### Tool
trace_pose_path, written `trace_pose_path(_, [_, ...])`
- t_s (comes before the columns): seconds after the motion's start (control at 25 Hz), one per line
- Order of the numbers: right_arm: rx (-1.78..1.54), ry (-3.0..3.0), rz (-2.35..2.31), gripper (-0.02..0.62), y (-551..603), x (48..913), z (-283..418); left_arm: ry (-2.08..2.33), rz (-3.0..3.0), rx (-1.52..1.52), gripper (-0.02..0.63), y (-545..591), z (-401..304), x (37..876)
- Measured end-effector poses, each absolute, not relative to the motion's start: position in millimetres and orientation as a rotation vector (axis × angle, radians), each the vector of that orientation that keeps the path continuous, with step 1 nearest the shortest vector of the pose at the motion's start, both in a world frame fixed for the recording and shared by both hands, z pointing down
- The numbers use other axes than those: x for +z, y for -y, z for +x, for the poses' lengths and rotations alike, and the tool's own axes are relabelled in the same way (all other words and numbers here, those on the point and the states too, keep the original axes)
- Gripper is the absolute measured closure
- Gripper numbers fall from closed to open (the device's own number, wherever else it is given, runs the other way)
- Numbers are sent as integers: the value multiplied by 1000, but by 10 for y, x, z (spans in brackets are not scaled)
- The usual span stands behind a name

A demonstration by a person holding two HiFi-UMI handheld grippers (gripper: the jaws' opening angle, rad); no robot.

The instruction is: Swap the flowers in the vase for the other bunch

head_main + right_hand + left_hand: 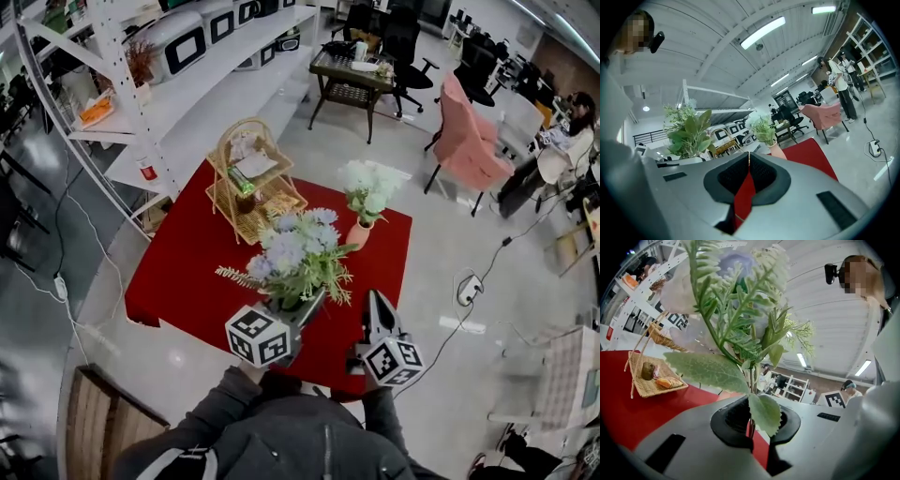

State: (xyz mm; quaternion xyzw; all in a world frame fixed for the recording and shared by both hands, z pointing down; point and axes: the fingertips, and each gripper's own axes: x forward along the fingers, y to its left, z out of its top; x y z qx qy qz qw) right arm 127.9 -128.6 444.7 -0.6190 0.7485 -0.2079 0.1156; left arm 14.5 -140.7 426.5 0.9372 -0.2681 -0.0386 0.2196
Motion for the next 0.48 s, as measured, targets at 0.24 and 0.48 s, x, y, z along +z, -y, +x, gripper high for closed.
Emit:
trace_pose_path(0.24, [-587, -2152, -1878, 582, 1488, 4463, 1422, 708, 2607, -97, 575, 1684, 195, 4315])
trace_pose_path(0.48, [-616, -2179, -1911, 581, 1601, 4558, 1394, 685, 2594, -77, 575, 1855, 222, 4413])
